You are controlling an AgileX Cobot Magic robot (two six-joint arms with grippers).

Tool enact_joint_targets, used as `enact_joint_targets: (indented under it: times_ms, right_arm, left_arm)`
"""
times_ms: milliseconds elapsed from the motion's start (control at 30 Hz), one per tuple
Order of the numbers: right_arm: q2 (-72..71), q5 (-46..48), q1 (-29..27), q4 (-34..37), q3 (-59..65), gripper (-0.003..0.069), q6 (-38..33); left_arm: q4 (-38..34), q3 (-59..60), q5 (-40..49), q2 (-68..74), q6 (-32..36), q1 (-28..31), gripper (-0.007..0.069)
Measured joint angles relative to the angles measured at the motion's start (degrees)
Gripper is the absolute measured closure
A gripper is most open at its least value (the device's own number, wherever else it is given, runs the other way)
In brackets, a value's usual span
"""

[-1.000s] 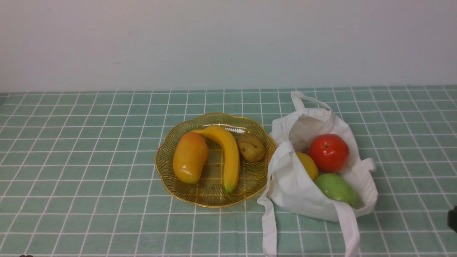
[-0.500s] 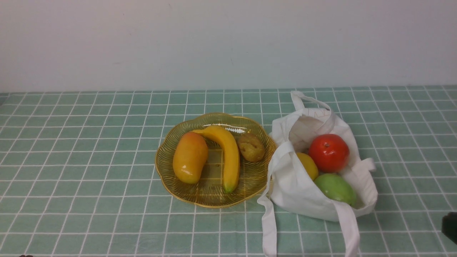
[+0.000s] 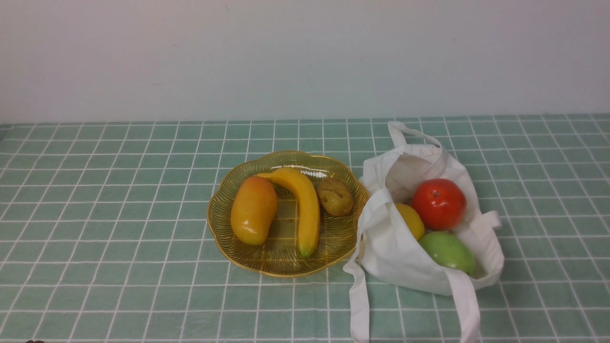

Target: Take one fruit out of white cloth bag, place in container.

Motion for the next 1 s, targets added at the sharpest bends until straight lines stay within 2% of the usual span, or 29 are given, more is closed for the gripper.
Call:
enact_joint_targets:
  times_ms: [367,667,1000]
  right_arm:
    - [-3.42,-2.54,-4.92,-4.63,6.71,0.0674,4.69]
    - [-3.42,-0.25,-6.17,-7.66,6.71,0.0674,5.95]
    - [-3.42,1.50,-6.17,-7.86,6.51,0.0674,5.95]
  left_arm:
    - [0.00,0.00,0.00,0.00,0.00,0.00,0.0632]
    - [0.00,0.00,0.00,0.00,0.00,0.00,0.0632]
    - [0.00,0.00,0.00,0.00,0.00,0.00,0.0632]
